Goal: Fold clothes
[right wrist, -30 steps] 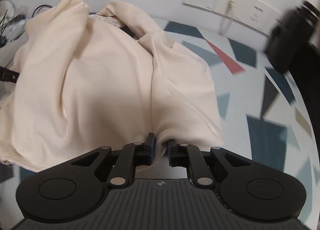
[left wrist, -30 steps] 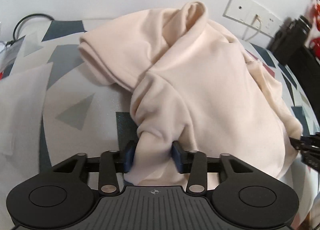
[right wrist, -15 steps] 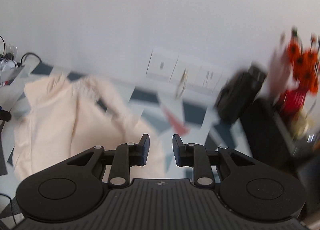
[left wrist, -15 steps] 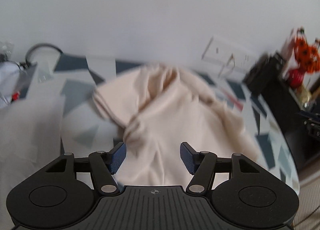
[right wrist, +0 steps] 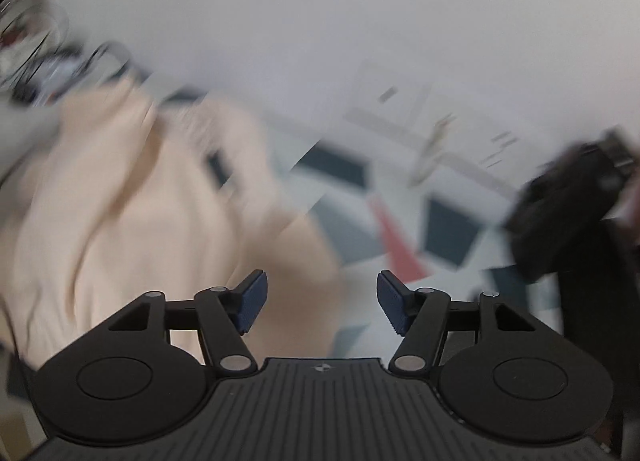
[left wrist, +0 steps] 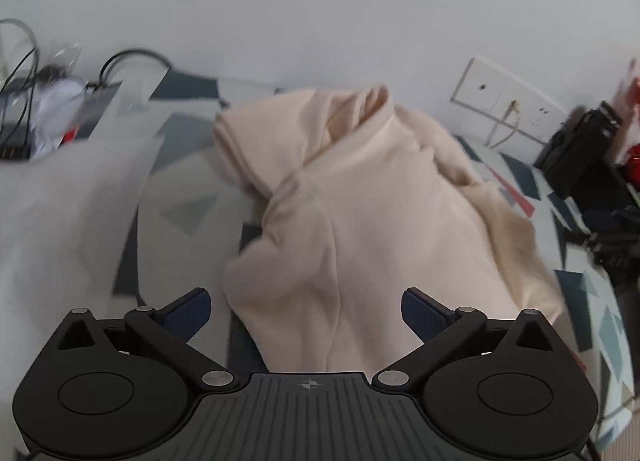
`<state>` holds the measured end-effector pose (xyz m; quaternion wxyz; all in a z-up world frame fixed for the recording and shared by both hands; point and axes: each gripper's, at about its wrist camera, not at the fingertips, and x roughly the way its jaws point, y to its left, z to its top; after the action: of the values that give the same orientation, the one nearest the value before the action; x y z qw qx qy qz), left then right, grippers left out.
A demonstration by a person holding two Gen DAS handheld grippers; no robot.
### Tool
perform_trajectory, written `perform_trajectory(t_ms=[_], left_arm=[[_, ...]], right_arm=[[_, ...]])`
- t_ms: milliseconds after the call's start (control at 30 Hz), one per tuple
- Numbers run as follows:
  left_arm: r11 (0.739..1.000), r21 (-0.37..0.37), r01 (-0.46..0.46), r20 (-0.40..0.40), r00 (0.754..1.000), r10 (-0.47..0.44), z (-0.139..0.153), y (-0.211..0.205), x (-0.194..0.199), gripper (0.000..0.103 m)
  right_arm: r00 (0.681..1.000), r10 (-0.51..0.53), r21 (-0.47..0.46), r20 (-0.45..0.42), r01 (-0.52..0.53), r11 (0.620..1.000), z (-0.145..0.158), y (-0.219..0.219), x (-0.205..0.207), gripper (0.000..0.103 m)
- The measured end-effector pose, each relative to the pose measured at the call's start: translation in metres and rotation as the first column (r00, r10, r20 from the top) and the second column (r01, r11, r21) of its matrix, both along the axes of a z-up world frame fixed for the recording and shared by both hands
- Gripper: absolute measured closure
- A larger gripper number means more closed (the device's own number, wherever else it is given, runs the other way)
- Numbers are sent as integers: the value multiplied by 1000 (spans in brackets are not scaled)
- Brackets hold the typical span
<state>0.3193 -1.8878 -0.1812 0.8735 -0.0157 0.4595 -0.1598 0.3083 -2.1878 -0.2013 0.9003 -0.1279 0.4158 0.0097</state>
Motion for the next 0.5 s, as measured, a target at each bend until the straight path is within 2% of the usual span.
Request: perform_trajectory(t_ms=[133,200,233,267,300,333,367,433,500], left_arm=[[997,33,-75,-44,996,76,-24,-11,-10,2],[992,46,-120,-64,990,123,-36,-15,-15,4],[988,53,-142,-74,986,146,-42,-17,-18,12],[986,63,-156,-71,984,161,-44,-19,-21,22],[983,73,-166,-60,983,171,-46,-20,-24,54],[981,83,-176,-50,982,181,-47,-22,-28,72],[979,72,-191,-45,980,194,-47,-22,-31,74],[976,45,-215,-42,975,217,-46,-23,-34,88],[975,50,-218,-40,975,220,-46,-25,-33,89]], right_arm=[[991,99,26,-94,-97,995,-44,-3,14,34],[985,133,46,-109,-129,991,-56,-6,20,33],[983,145,59,-115,-139,988,-60,-8,24,34],[979,161,74,-121,-153,985,-63,-11,28,40],[975,186,93,-125,-175,980,-64,-13,31,49],[970,207,111,-128,-193,975,-65,-14,34,72],[969,214,124,-127,-198,972,-64,-16,36,88],[972,204,119,-120,-190,975,-65,-21,37,89],[972,209,130,-111,-194,972,-65,-27,32,90]])
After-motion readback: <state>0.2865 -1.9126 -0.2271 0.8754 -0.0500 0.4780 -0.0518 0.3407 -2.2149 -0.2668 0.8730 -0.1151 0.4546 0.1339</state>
